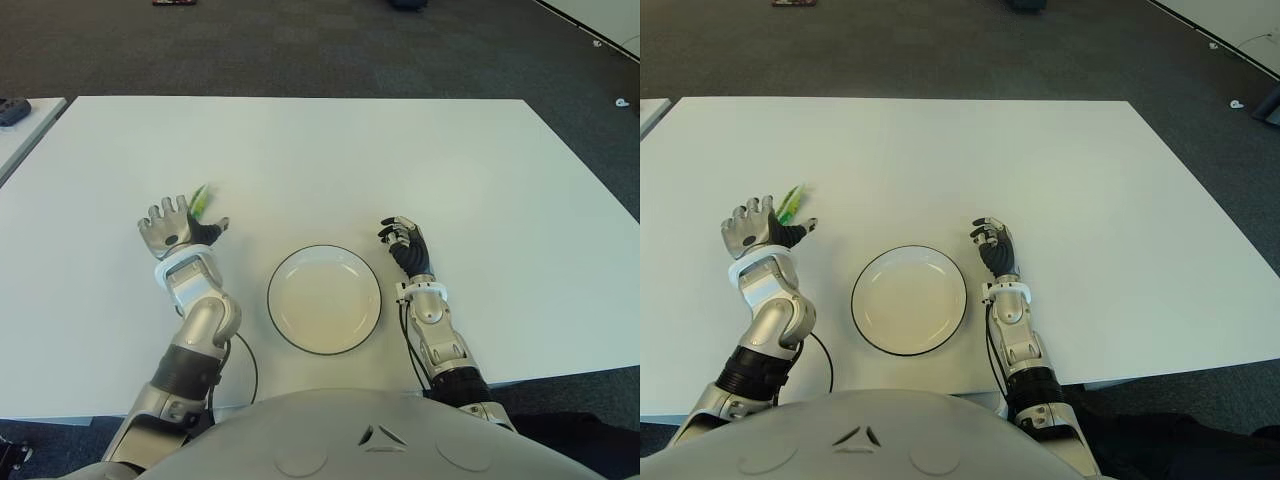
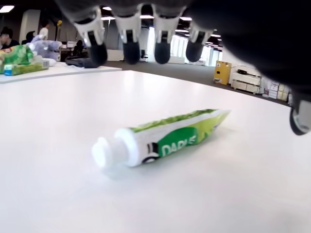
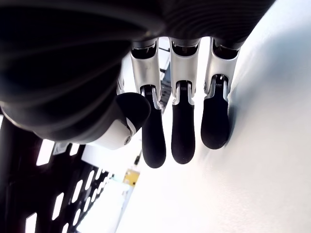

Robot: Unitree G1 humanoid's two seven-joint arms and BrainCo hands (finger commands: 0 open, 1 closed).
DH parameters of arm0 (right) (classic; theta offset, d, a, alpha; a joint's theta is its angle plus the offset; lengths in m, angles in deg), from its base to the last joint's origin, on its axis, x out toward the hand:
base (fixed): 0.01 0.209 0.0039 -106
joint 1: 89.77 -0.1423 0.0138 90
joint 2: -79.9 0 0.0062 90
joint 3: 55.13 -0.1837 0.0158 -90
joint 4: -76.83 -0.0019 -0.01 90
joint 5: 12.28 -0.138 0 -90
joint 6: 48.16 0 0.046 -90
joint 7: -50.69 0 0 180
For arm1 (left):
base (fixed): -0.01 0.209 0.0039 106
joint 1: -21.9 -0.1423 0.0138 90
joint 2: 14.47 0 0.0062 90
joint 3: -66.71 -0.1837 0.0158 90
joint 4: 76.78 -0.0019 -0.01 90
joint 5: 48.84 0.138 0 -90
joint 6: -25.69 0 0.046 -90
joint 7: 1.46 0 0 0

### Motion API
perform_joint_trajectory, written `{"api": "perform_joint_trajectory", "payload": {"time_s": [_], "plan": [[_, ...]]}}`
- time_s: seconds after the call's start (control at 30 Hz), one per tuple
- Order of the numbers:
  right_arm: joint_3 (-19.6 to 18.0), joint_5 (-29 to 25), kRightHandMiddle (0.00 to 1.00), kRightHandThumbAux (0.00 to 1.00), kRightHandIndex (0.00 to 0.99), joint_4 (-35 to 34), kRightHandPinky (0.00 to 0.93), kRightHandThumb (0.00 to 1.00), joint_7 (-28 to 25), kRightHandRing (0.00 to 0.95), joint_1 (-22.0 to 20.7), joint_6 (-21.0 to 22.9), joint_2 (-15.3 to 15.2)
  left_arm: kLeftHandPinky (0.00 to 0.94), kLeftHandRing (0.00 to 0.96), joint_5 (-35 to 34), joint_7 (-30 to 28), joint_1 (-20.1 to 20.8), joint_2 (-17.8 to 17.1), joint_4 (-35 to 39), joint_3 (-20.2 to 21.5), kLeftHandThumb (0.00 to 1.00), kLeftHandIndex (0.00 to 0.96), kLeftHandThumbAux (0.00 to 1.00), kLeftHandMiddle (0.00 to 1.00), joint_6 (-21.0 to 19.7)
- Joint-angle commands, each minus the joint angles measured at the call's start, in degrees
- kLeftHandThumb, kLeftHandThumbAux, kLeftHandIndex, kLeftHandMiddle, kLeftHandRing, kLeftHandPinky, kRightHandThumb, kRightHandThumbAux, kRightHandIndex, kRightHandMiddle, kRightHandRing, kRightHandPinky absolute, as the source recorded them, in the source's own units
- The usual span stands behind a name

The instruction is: Put the toothpaste on the table into the plate.

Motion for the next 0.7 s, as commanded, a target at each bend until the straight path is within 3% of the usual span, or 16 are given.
{"api": "perform_joint_trajectory", "payload": {"time_s": [0.03, 0.23, 0.37, 0.7], "plan": [[0.0, -0.5, 0.51, 0.702, 0.353, 0.9, 0.436, 0.826, -0.5, 0.492, 0.4, 0.8, 0.1, 0.0, 0.0, -3.1, 1.8, -0.5, -1.7, -2.8, 2.3, 0.14, 0.0, 0.314, 0.0, 0.6], [-0.3, -0.7, 0.512, 0.702, 0.353, 0.9, 0.44, 0.826, -0.6, 0.495, 0.3, 0.8, 0.0, 0.0, 0.0, -8.6, 5.0, 0.9, -3.8, -7.8, 6.3, 0.147, 0.0, 0.306, 0.0, 1.9], [-0.5, -1.0, 0.515, 0.702, 0.353, 1.1, 0.454, 0.827, -0.9, 0.499, 0.2, 0.7, -0.1, 0.0, 0.0, -11.1, 7.0, 2.3, -3.8, -10.0, 7.7, 0.166, 0.0, 0.308, 0.0, 0.6], [-0.8, -1.5, 0.513, 0.702, 0.353, 1.5, 0.428, 0.827, -1.2, 0.492, -0.1, 0.9, -0.2, 0.0, 0.0, -14.9, 9.0, 5.0, -4.4, -14.2, 8.2, 0.2, 0.0, 0.323, 0.0, -1.9]]}}
